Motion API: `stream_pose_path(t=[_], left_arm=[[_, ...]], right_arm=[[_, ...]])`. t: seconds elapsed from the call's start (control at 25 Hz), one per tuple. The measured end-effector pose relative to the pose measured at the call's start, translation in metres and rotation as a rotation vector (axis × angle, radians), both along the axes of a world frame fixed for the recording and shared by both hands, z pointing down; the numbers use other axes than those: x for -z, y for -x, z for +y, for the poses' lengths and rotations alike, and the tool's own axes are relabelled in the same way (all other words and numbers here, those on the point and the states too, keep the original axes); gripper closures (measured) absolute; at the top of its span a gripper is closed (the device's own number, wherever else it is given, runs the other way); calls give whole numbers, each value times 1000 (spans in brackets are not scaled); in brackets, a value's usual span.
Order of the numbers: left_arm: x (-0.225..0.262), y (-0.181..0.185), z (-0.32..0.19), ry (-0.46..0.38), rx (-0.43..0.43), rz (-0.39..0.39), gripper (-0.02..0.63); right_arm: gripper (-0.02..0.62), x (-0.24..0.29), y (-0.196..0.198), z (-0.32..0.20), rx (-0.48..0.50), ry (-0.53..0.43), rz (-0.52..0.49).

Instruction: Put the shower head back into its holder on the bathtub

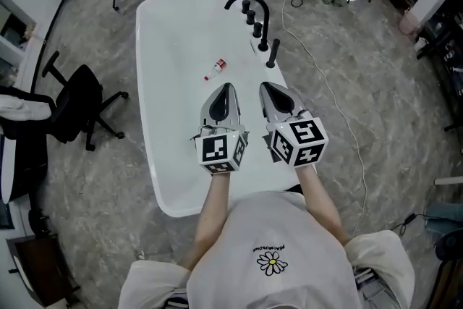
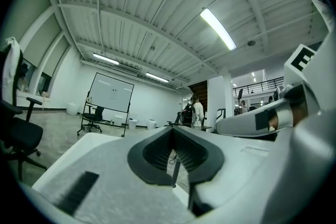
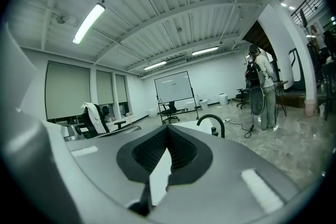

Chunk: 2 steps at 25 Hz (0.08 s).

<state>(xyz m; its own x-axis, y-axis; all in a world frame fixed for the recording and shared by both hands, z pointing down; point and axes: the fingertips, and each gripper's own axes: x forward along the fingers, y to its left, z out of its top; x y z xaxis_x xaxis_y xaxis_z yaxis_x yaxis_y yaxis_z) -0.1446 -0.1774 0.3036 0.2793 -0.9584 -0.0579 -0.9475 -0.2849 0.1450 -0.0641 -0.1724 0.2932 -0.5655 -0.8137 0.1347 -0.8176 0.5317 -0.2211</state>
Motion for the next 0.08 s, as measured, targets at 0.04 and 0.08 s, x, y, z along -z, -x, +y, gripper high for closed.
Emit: stream_pose_path(t=[0.04, 0.08], left_arm=[[1, 0, -1, -5, -3, 2, 607], [3, -1, -1, -10, -6, 4, 607]], right_arm=[[591, 2, 3, 0, 11, -8, 1], [591, 4, 5, 1, 22, -16, 1]])
